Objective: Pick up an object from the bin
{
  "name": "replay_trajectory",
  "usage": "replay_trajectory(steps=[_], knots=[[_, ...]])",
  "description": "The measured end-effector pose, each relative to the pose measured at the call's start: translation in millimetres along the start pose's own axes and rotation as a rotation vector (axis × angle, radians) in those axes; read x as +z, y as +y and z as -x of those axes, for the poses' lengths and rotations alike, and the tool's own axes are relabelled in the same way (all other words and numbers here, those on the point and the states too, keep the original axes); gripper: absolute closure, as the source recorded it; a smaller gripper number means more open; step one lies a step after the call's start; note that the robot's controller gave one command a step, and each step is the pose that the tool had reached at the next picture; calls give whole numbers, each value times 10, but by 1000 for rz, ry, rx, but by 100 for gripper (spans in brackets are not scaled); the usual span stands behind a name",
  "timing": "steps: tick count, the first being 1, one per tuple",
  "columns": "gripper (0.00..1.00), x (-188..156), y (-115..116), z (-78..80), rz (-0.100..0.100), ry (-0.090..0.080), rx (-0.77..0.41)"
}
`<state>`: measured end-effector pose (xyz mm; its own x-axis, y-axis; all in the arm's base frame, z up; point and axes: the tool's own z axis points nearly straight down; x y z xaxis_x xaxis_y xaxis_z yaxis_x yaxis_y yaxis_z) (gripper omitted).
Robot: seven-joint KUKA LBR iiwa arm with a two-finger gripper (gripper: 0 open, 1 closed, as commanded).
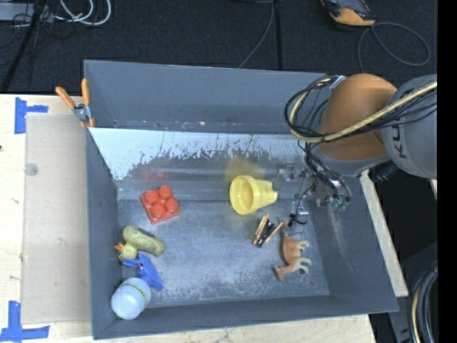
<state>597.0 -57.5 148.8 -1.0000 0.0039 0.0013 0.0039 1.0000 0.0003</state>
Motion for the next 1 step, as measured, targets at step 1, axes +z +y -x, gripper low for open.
replay_trajectory(steps=[1], knots=[[0, 214, -104, -68, -1, -6, -166]])
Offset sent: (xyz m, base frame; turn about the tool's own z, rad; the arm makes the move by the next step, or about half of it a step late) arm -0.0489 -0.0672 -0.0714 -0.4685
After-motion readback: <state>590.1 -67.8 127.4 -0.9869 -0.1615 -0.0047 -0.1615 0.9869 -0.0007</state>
